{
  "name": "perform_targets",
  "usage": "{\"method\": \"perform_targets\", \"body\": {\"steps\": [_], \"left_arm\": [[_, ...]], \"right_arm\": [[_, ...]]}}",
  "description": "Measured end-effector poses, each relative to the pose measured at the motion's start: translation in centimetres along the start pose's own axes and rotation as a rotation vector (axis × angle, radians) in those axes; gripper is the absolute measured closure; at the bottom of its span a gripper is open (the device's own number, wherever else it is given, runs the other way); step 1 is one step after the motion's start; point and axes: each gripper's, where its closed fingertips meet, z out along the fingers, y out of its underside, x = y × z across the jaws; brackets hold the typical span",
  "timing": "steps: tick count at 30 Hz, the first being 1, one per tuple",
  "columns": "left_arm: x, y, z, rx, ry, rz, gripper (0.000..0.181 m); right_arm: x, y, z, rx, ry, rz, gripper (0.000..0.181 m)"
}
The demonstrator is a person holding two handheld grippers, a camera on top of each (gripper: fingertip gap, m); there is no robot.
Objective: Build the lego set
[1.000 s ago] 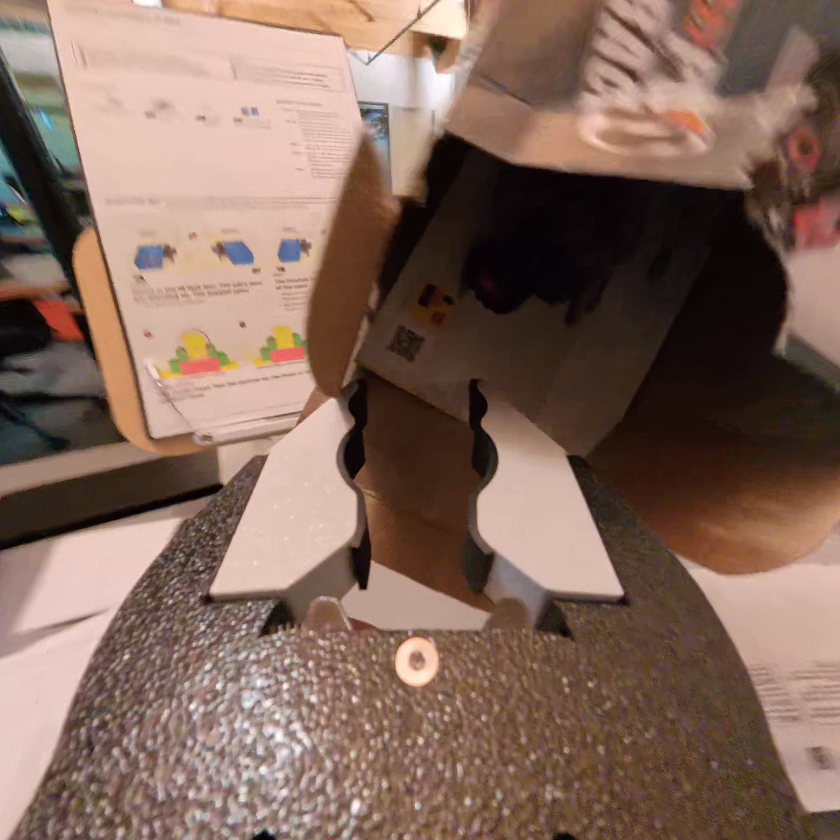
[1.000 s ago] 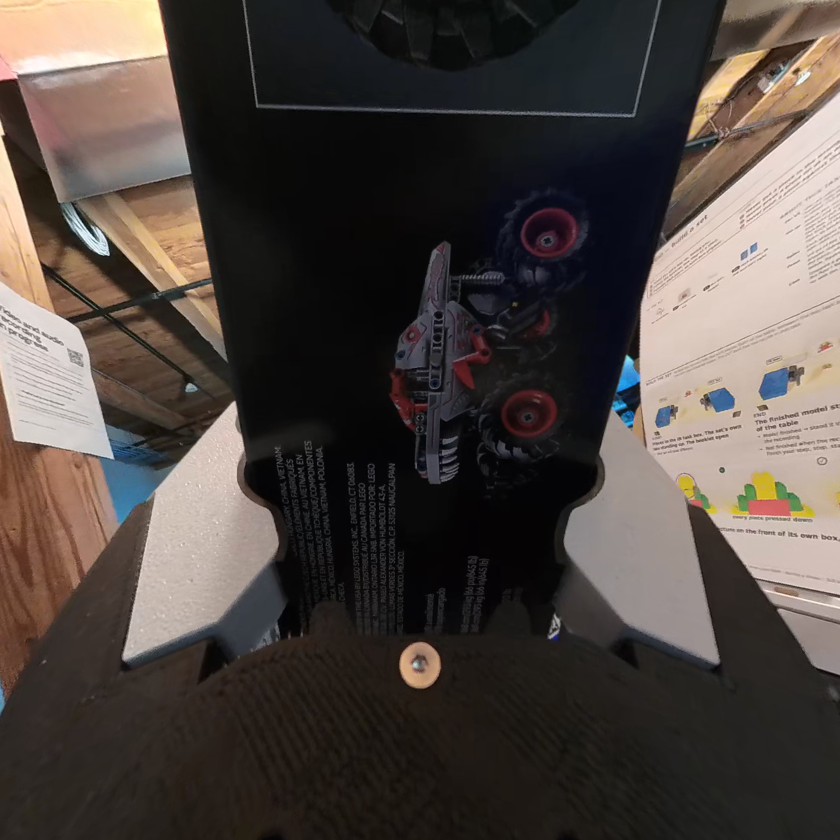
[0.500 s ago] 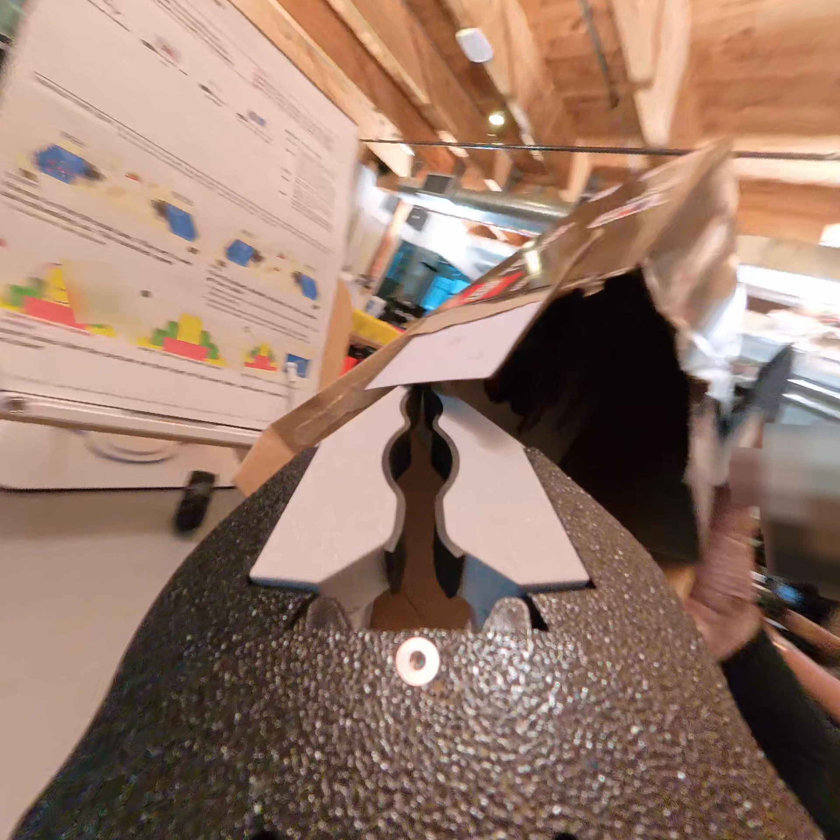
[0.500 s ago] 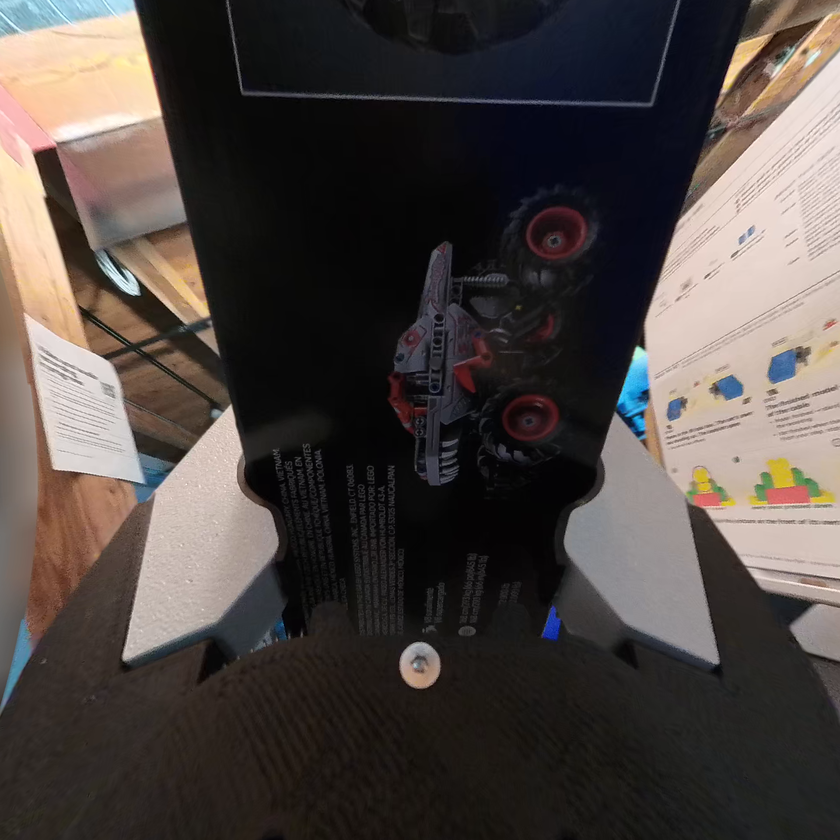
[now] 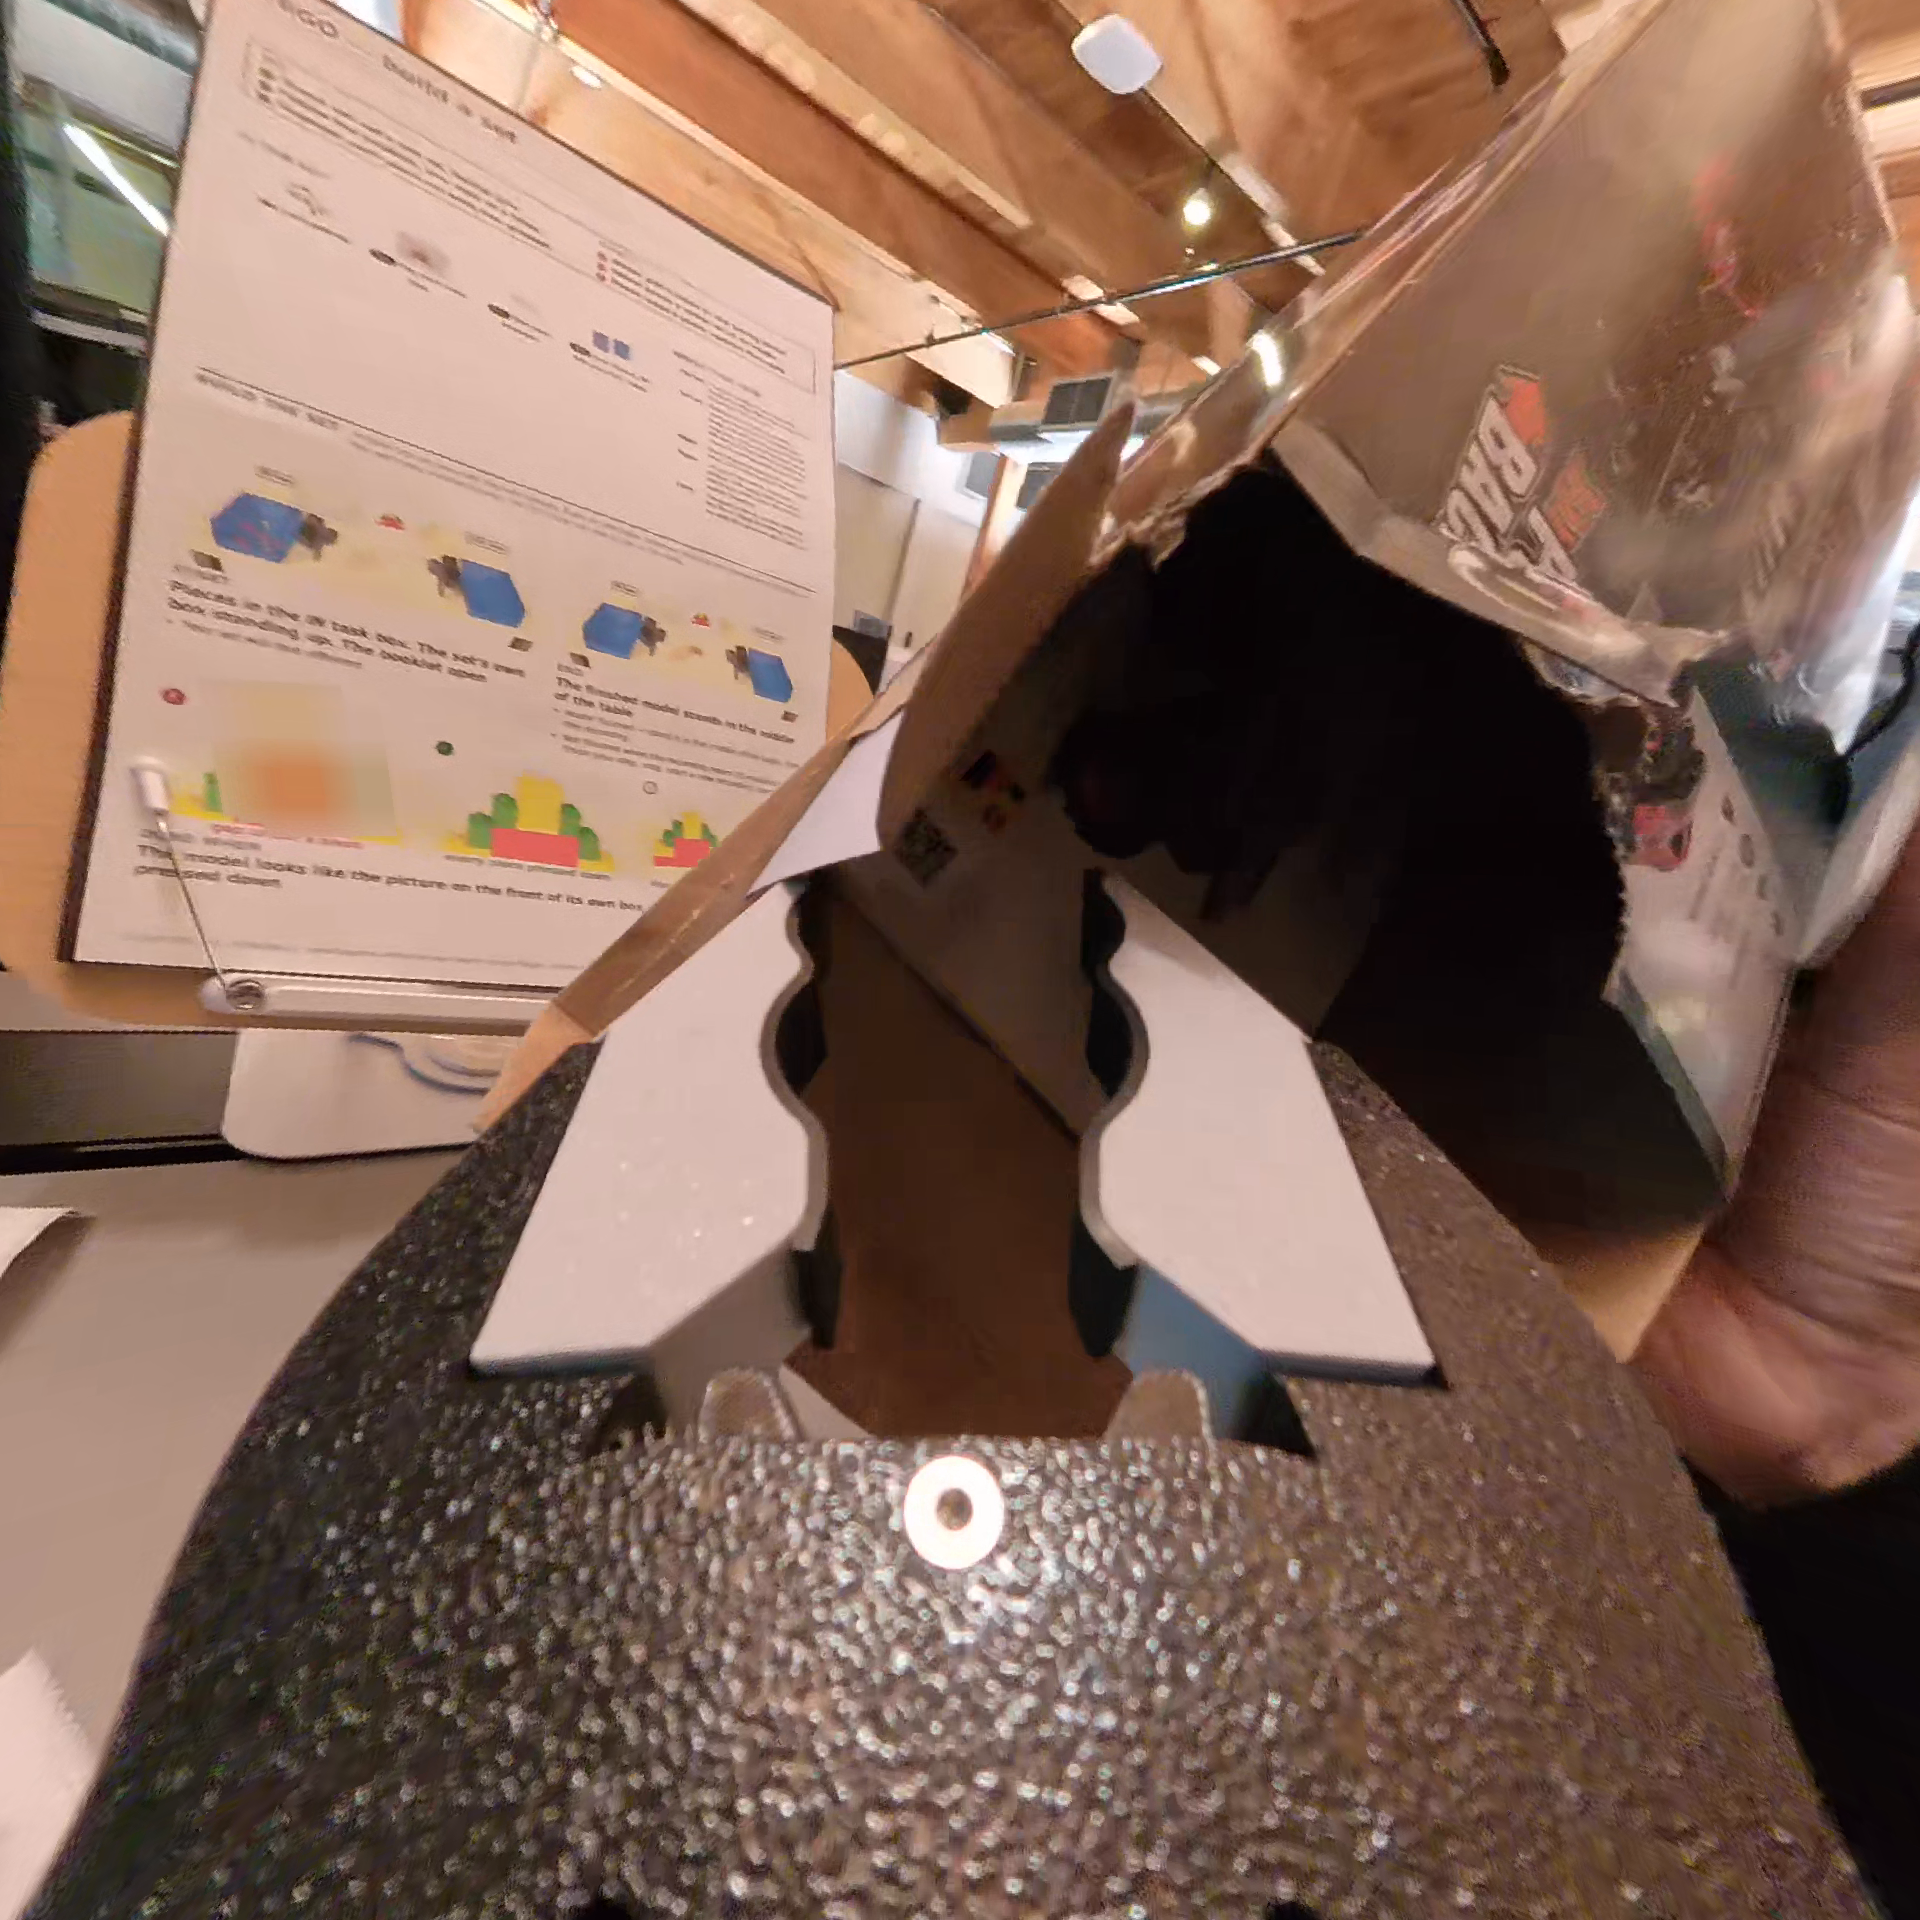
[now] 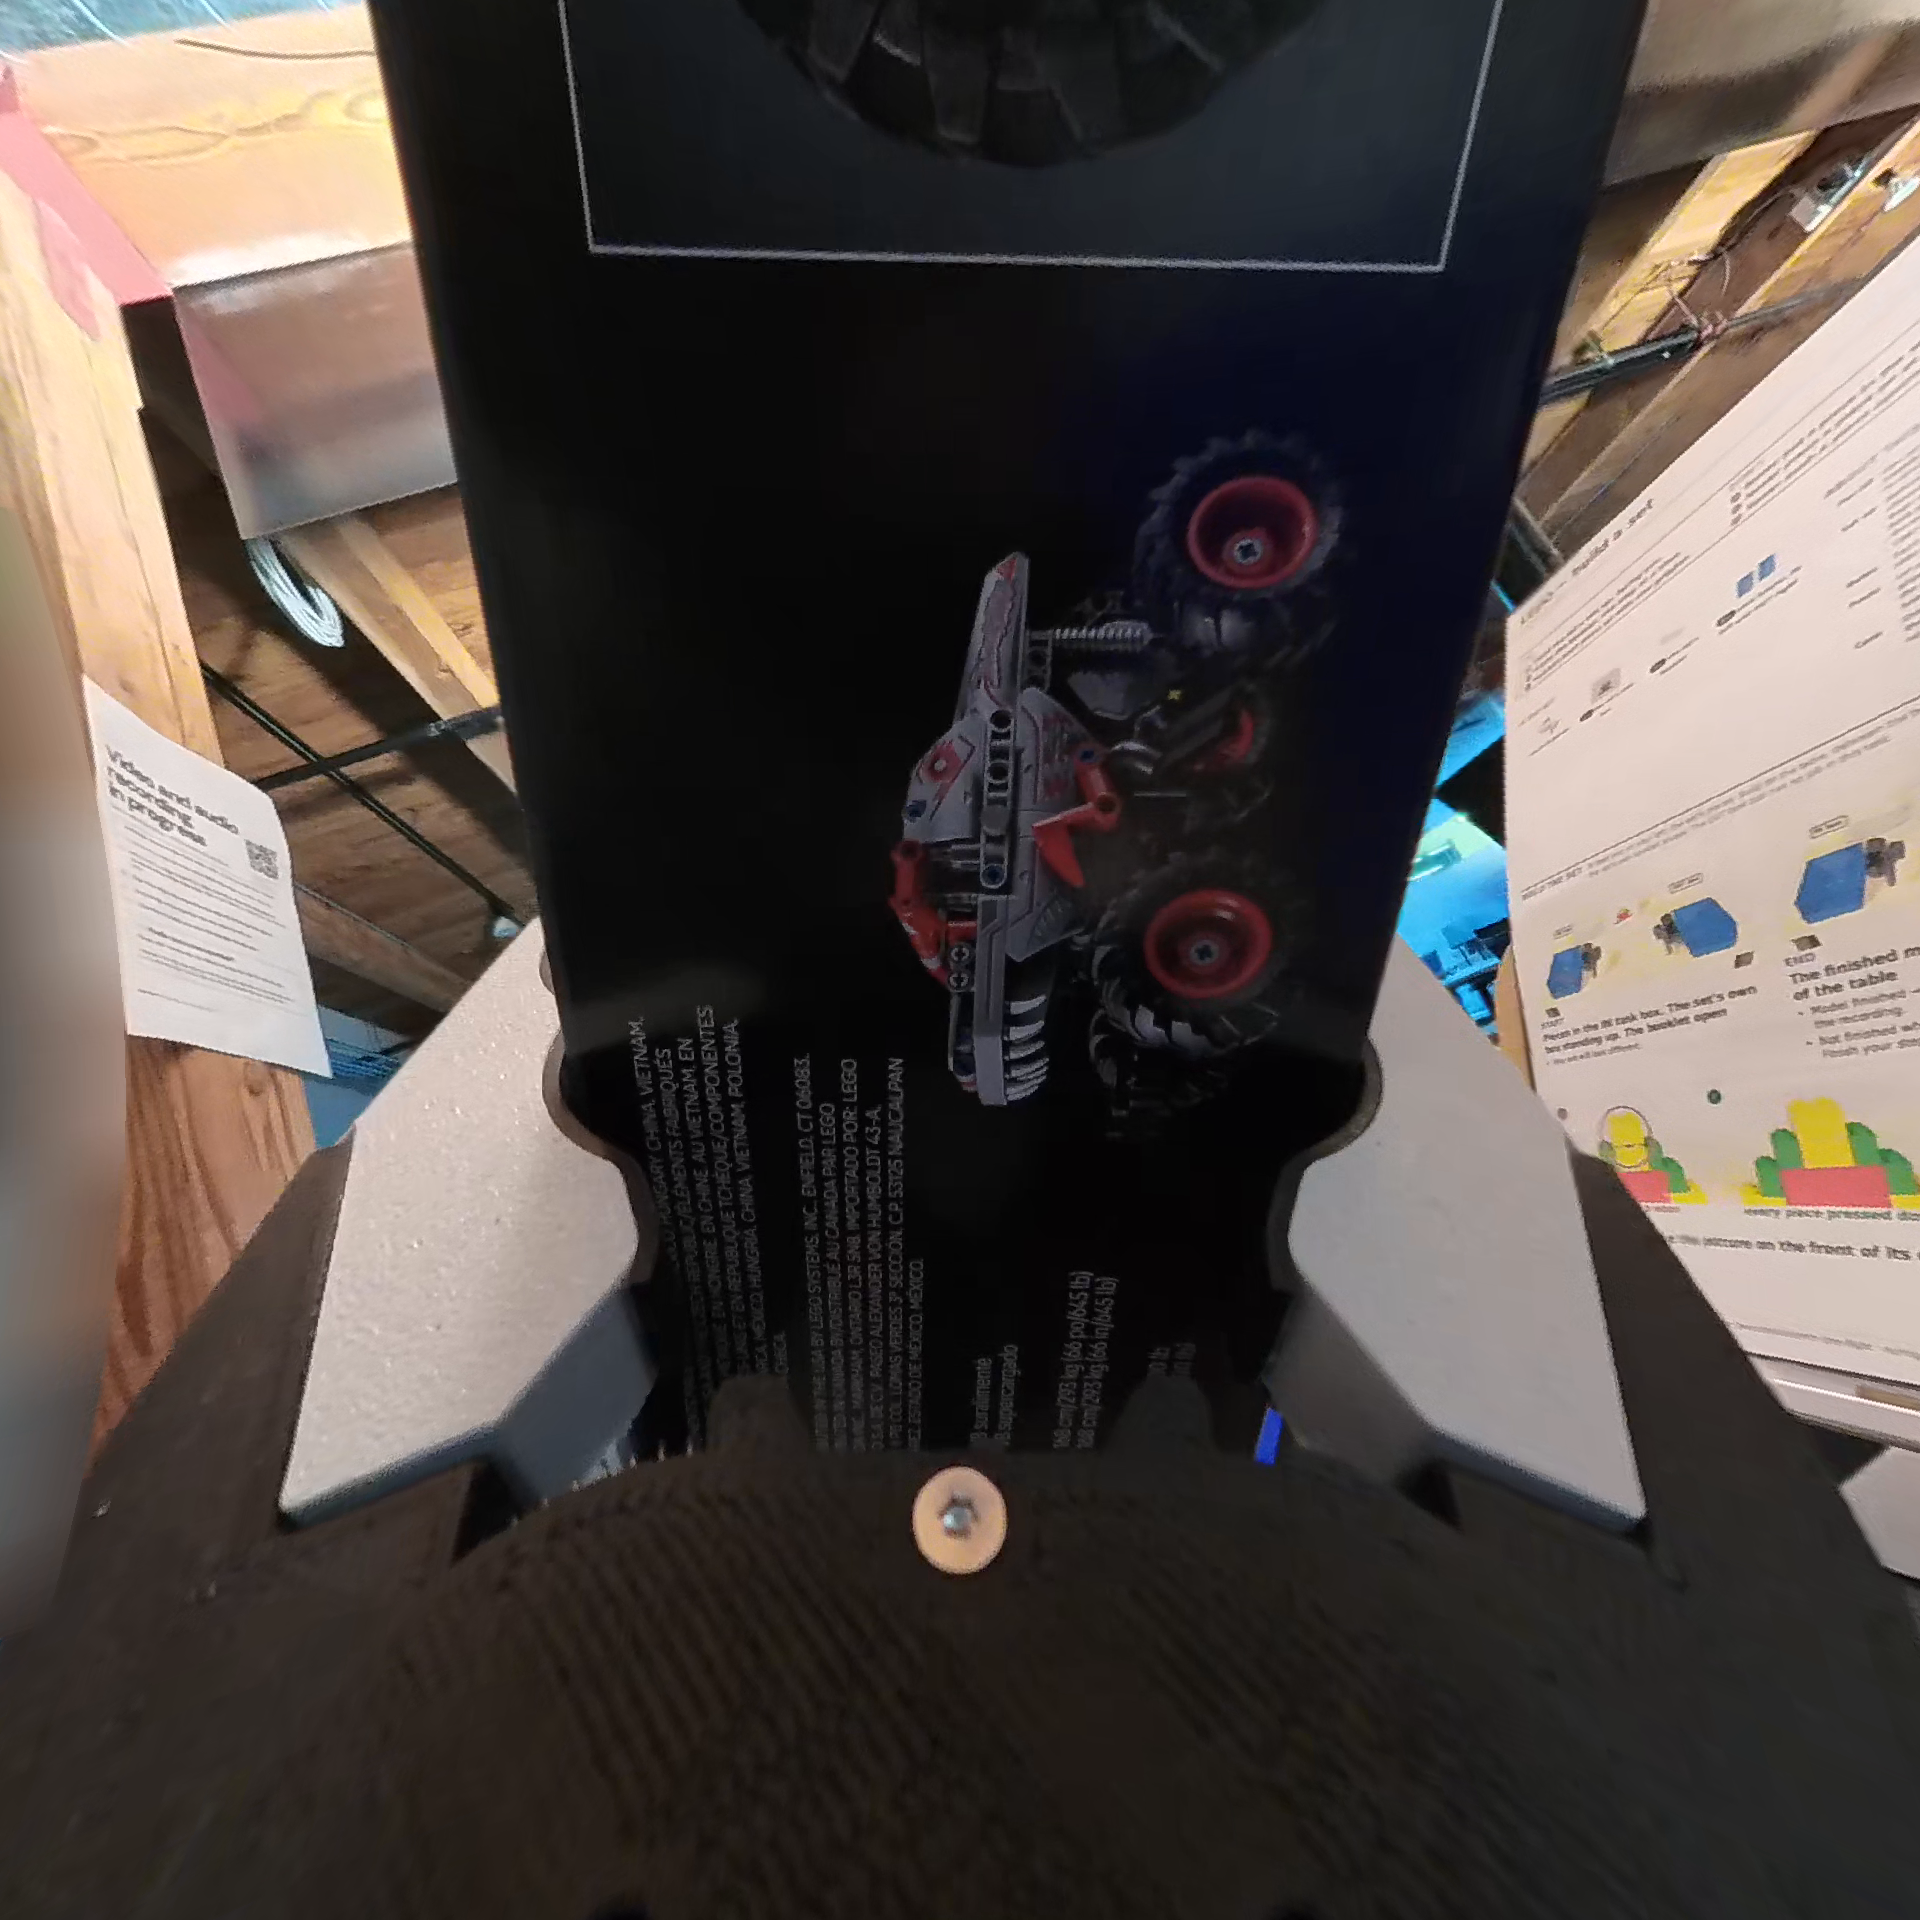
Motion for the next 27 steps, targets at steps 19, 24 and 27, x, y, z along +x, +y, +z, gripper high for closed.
{"method": "perform_targets", "body": {"steps": [19, 24, 27], "left_arm": [[0.8, -1.4, -0.7, 0.08, 0.183, -0.165, 0.181], [0.1, -1.3, -1.7, 0.064, 0.192, -0.197, 0.181], [-2.2, -2.2, -1.9, 0.083, 0.149, -0.243, 0.181]], "right_arm": [[-0.5, -1.3, -0.1, 0.023, 0.009, -0.119, 0.043], [-0.4, -2.3, -0.4, 0.064, 0.004, -0.087, 0.04], [-0.1, -3.0, -0.7, 0.074, 0.006, -0.068, 0.043]]}}
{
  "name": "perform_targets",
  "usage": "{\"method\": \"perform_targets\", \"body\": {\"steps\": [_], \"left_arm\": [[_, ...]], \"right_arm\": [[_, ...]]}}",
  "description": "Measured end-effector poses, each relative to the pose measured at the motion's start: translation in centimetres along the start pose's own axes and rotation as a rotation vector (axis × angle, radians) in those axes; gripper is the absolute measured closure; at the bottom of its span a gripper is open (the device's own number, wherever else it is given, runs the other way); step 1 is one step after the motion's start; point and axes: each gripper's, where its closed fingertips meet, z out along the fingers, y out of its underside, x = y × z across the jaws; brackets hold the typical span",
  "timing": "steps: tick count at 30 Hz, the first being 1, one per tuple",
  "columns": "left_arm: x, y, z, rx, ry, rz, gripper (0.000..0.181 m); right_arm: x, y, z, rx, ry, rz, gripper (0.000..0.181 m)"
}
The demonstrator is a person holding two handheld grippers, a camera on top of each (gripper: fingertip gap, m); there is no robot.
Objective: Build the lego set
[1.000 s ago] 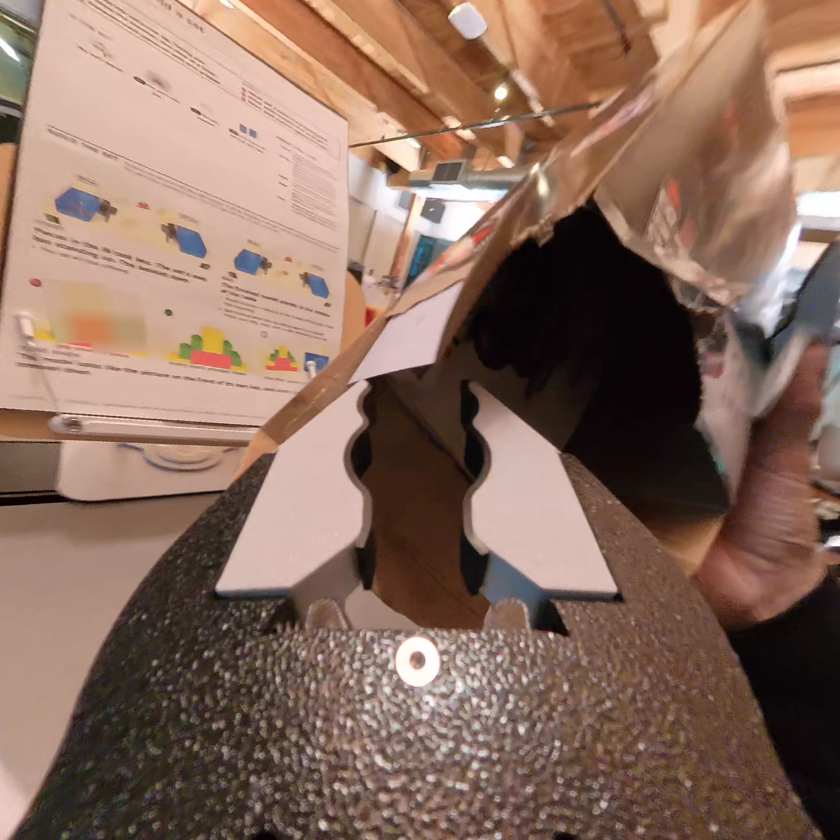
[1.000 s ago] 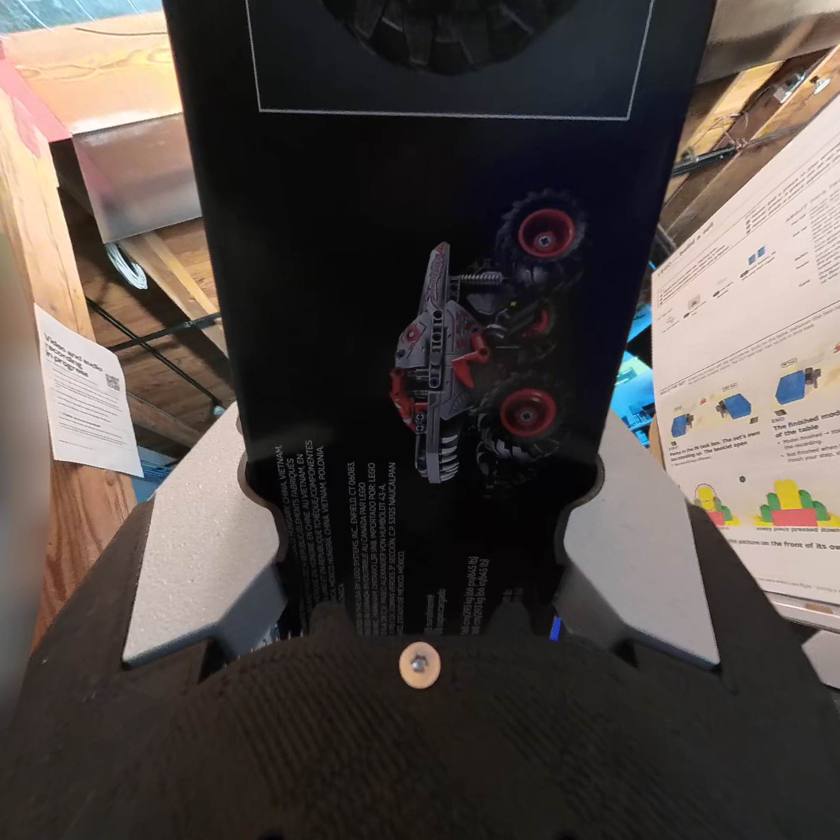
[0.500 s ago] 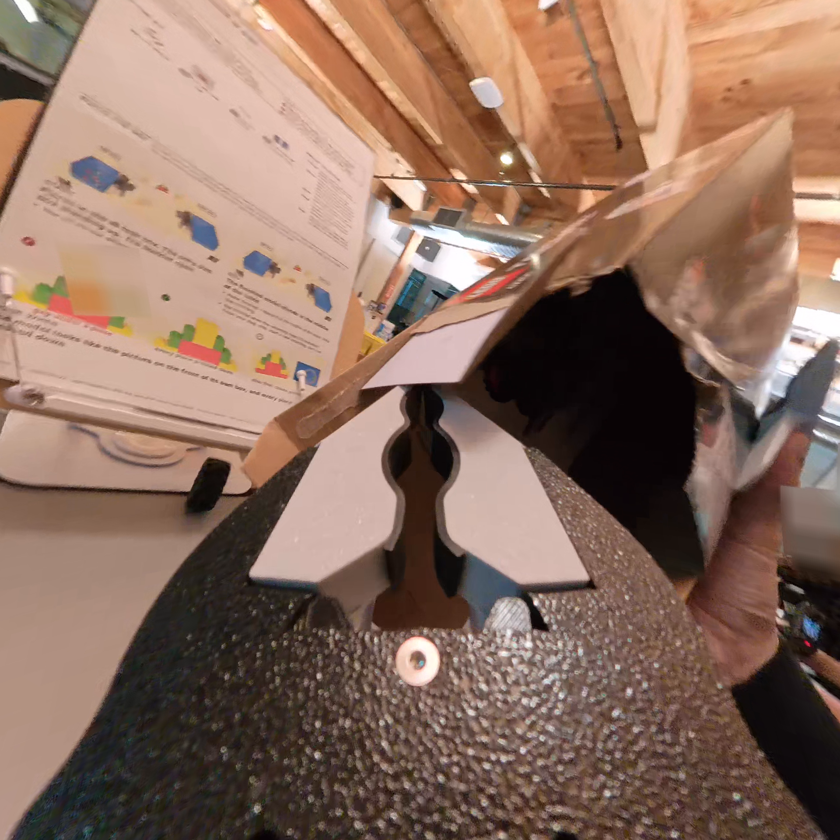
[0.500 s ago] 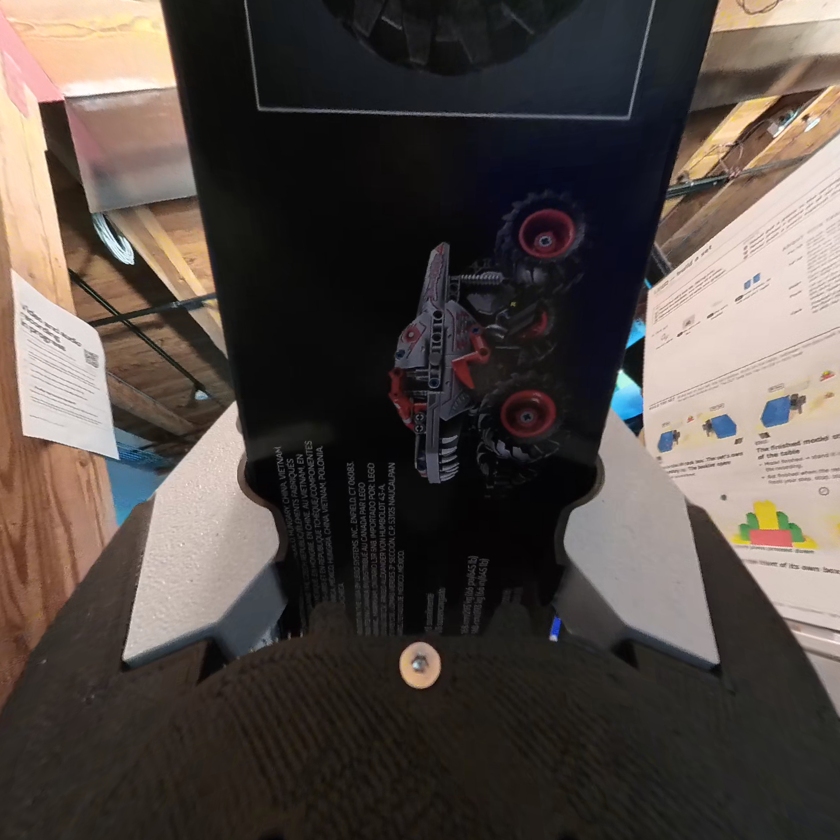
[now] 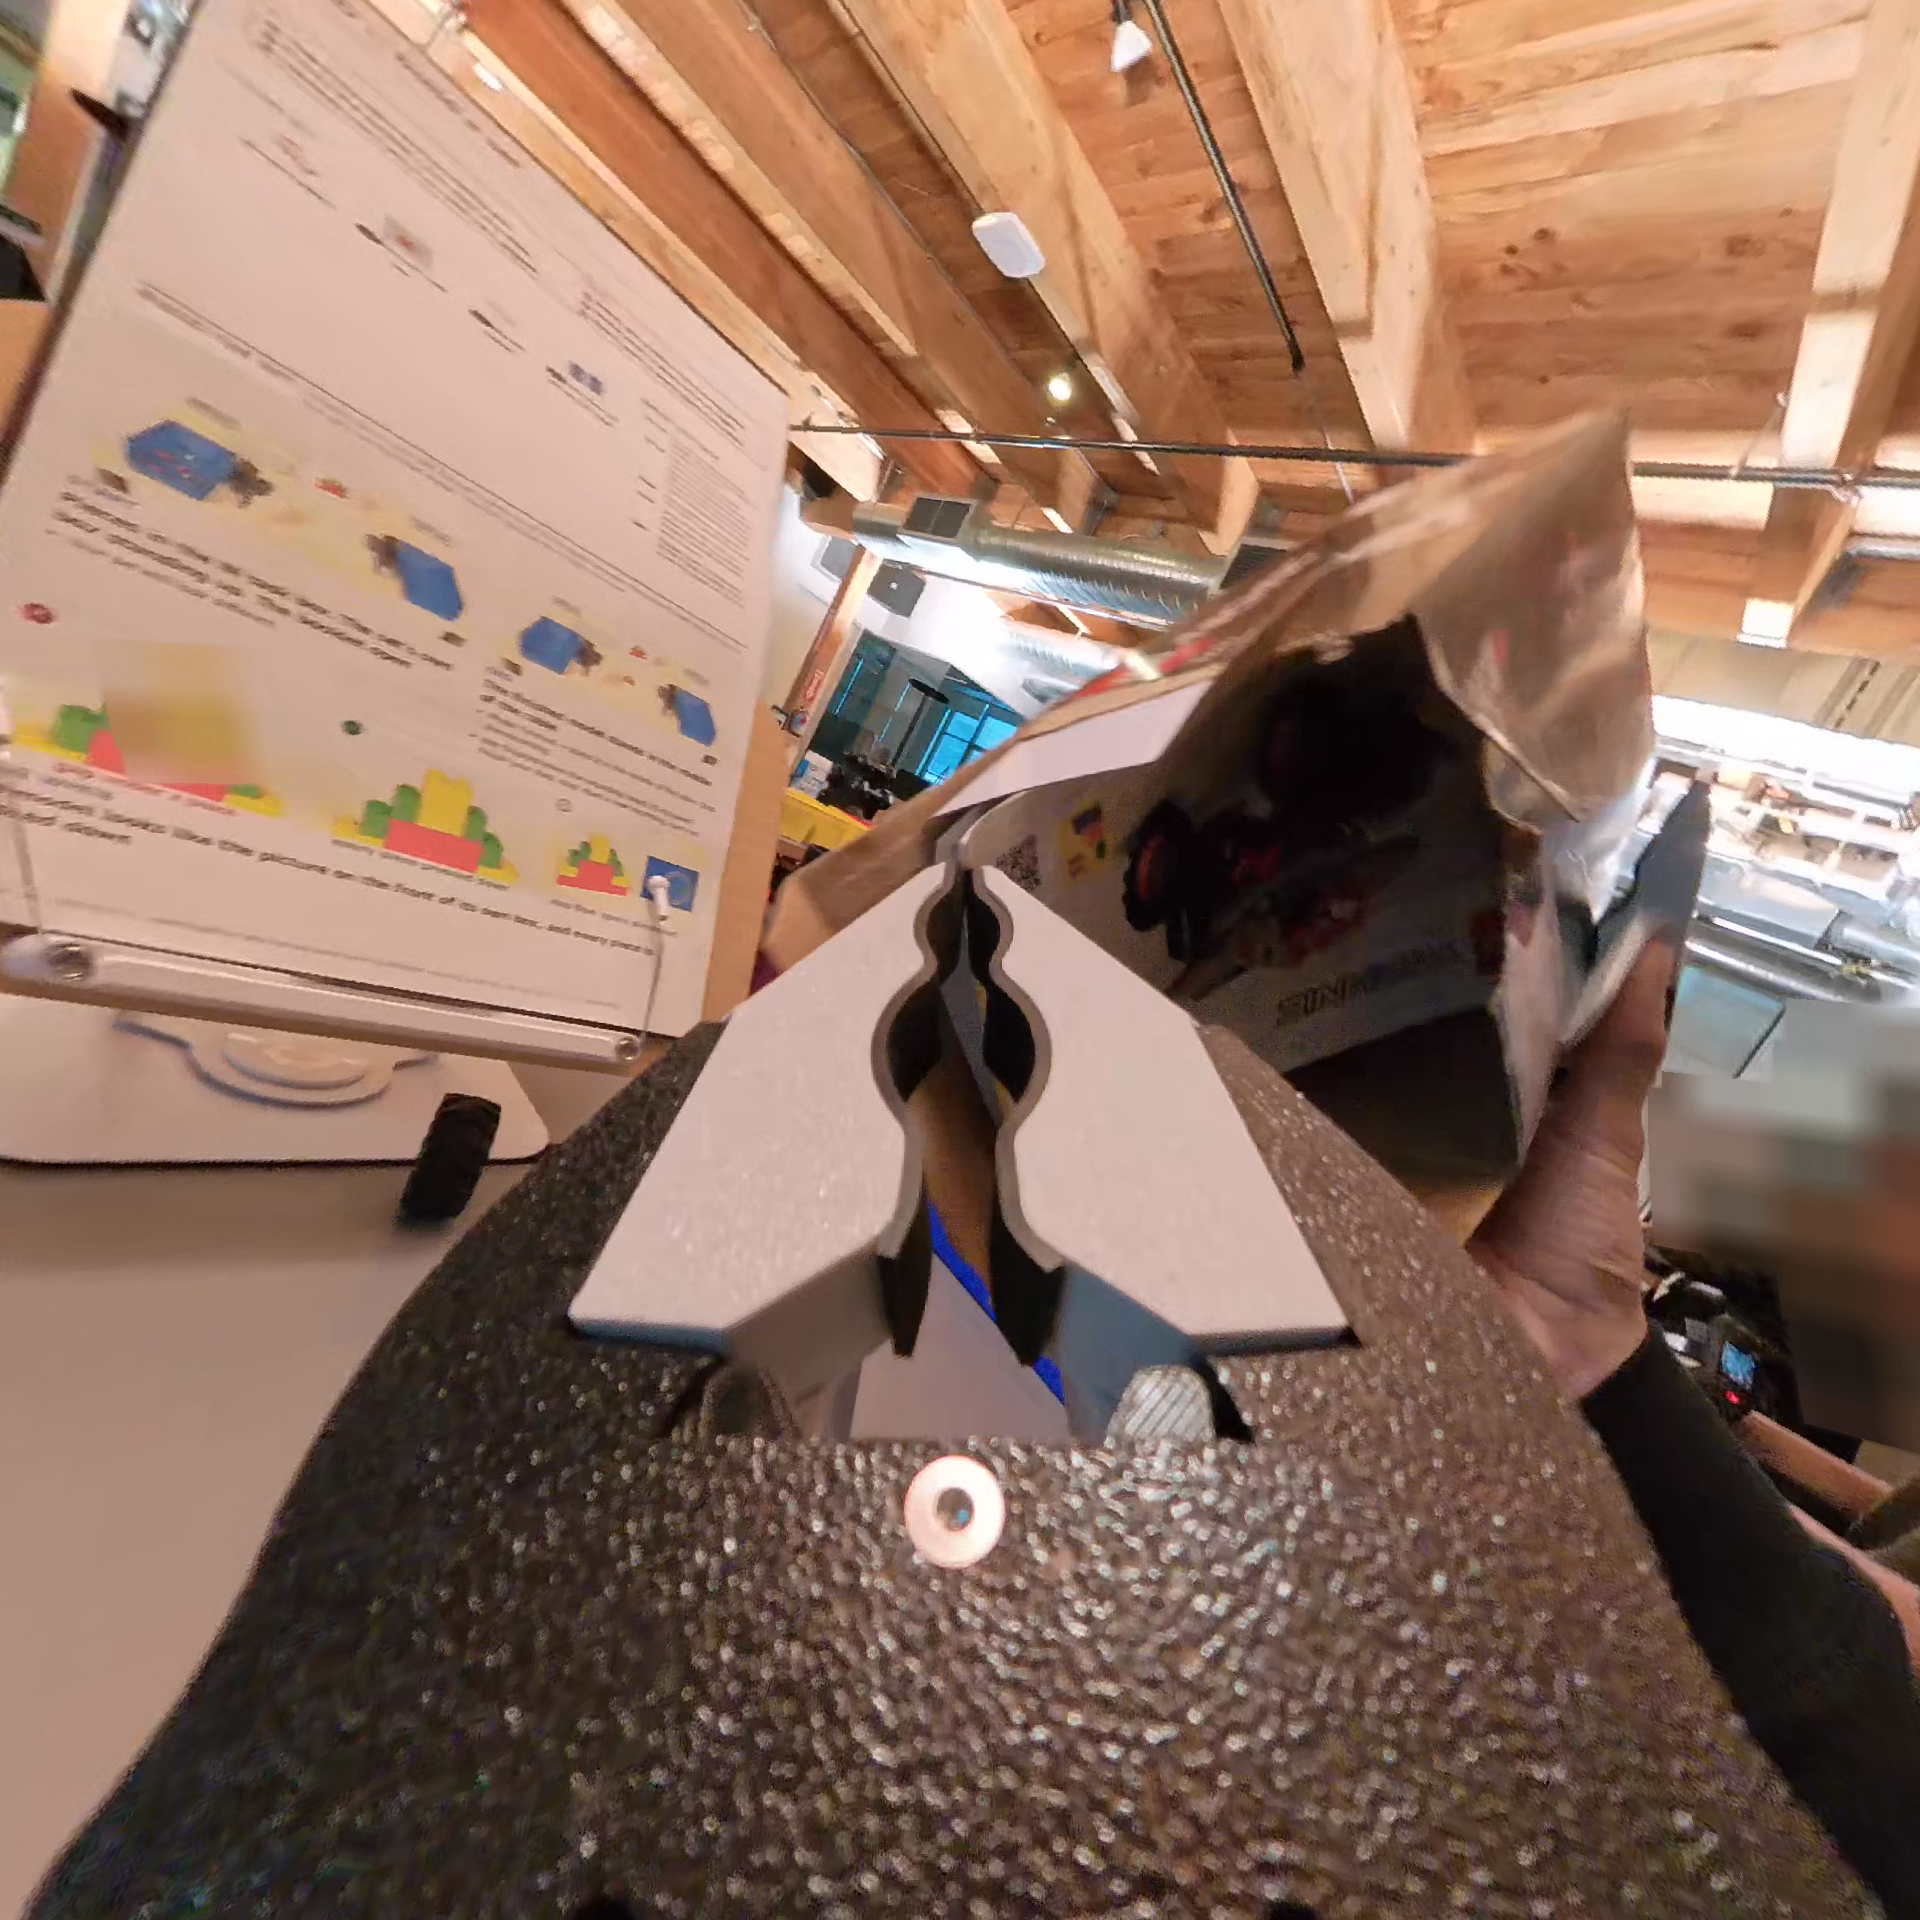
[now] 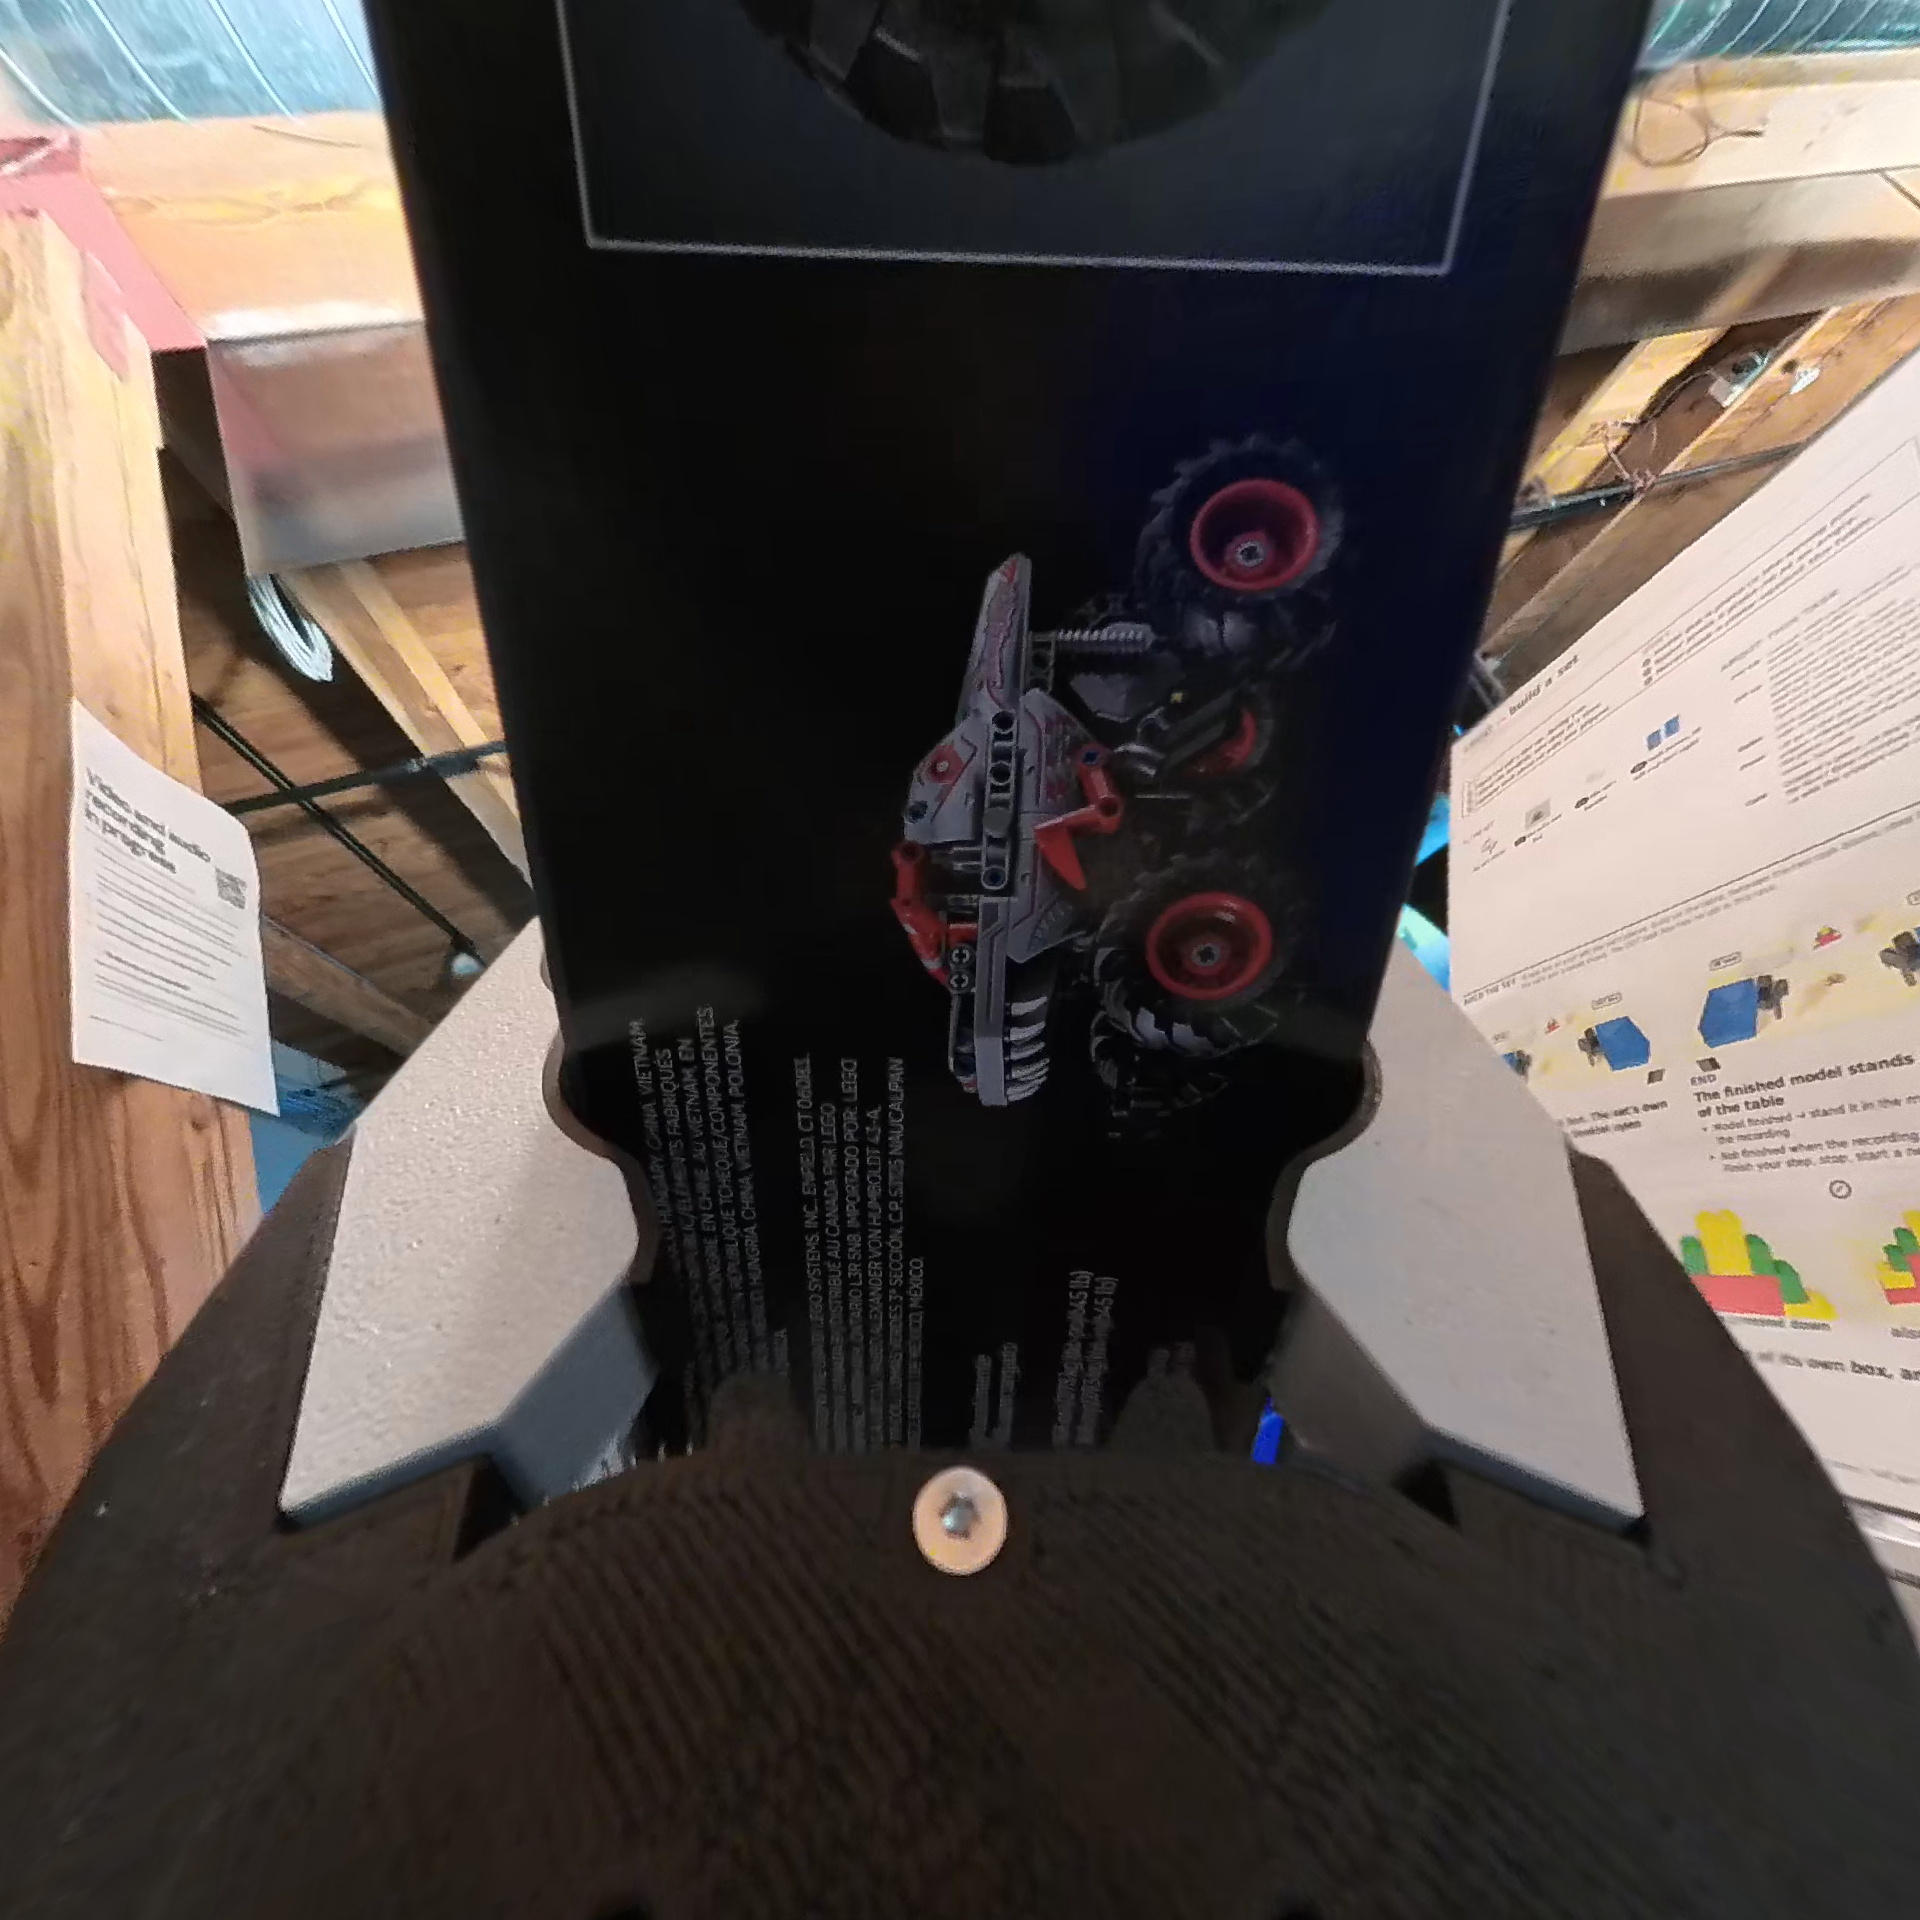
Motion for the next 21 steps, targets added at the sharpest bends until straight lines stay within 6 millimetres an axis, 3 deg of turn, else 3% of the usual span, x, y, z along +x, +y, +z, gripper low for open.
{"method": "perform_targets", "body": {"steps": [5, 9, 12, 16, 19, 21], "left_arm": [[0.1, -1.8, -1.4, -0.015, 0.06, -0.121, 0.181], [1.2, -1.1, -3.2, -0.07, 0.095, -0.101, 0.181], [-0.2, -0.2, -4.6, -0.08, 0.02, -0.085, 0.181], [-2.2, -1.2, -7.4, -0.011, -0.075, -0.086, 0.181], [-1.7, 0.8, -7.7, -0.115, -0.038, -0.111, 0.181], [-0.2, 2.3, -7.4, -0.166, 0.02, -0.149, 0.181]], "right_arm": [[0.6, -1.5, -0.4, 0.021, 0.022, -0.02, 0.043], [1.9, -3.5, -1.0, 0.047, 0.079, -0.056, 0.042], [2.8, -4.6, -1.3, 0.019, 0.126, -0.102, 0.043], [4.0, -6.7, -2.4, -0.003, 0.182, -0.162, 0.04], [4.5, -8.2, -3.2, -0.005, 0.208, -0.188, 0.041], [4.9, -8.7, -3.5, -0.012, 0.234, -0.217, 0.04]]}}
